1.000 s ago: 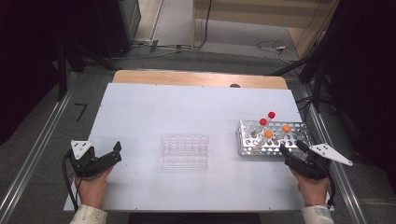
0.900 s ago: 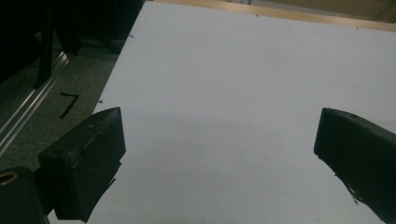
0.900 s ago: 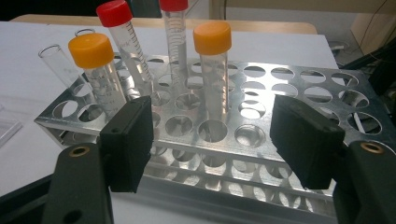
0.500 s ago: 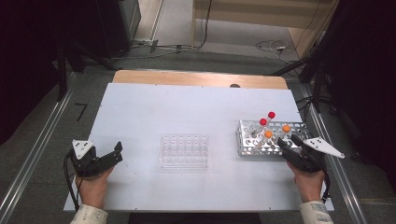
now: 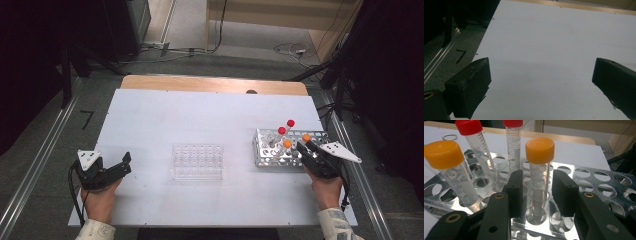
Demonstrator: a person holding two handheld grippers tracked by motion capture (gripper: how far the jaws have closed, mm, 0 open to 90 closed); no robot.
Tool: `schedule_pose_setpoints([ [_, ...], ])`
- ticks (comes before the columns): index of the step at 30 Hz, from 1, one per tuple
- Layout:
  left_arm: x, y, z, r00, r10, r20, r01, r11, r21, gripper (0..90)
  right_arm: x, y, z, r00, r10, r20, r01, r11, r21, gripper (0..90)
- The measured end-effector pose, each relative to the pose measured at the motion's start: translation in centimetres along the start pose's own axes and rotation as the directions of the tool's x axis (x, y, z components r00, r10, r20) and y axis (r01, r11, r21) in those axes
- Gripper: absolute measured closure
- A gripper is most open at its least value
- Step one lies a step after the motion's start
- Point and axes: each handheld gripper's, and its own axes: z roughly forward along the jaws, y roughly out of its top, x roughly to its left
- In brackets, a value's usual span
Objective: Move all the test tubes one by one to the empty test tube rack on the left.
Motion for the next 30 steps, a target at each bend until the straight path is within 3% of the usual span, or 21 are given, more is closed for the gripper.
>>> schedule_pose_setpoints([
  [16,-0.1,0.0,0.0,1.0000,0.000,-0.001,0.000,1.0000,0.001,2.5,-0.1,-0.1,0.4,0.9999,-0.003,0.014,0.003,1.000,-0.001,71.0],
  [30,-0.1,0.0,0.0,1.0000,0.000,-0.001,0.000,1.0000,-0.001,2.5,0.3,1.0,-1.0,0.9994,-0.005,0.033,0.008,0.997,-0.079,71.7],
])
